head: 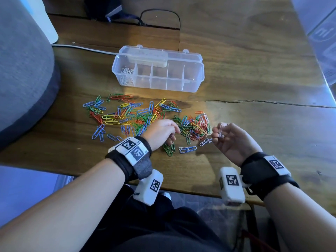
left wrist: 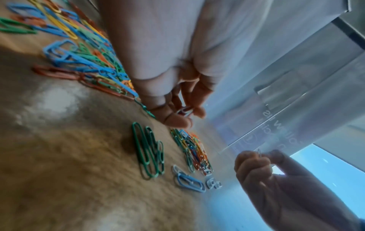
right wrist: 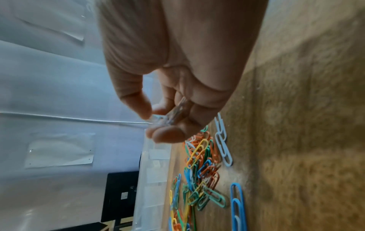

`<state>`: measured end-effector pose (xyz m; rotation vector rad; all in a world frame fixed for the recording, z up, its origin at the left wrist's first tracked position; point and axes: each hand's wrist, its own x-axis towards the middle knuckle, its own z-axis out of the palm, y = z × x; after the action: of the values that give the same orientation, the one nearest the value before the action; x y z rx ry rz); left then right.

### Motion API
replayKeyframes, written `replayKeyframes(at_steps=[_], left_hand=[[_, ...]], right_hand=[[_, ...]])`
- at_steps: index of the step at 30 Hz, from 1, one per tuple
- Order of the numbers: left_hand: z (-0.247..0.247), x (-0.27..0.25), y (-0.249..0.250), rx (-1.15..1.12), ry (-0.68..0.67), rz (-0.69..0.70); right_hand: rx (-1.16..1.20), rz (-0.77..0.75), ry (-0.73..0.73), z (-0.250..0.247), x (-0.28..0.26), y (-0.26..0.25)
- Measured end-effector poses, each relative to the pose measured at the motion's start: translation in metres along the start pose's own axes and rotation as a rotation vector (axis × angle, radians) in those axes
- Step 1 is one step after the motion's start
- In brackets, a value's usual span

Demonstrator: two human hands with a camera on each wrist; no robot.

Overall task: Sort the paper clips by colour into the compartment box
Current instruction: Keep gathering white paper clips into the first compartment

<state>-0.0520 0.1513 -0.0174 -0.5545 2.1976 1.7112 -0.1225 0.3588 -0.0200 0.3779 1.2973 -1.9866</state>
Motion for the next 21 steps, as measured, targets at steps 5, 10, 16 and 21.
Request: replayKeyframes(at_steps=[5,10,16,21], left_hand=[[0.011,0.003,-0.002,0.142,0.082,-0.014],[0.024,-0.004,-0.001,0.717,0.123,0.111],[0.031,-0.007,-0.009,0.891,0.111,0.185],[0.028,-0.003,-0.014,0.867,-0.011,0.125]], right_hand=[[-0.202,-0.008,0.047,-0.008,-0.004,0.000],[-1.236,-0.350,0.252,-0.007,-0.002,0.007],[-1.766,-0.271,0.279,-0.003,0.000,0.017],[-1.761,-0.214,0.199,0.011,0.002,0.017]])
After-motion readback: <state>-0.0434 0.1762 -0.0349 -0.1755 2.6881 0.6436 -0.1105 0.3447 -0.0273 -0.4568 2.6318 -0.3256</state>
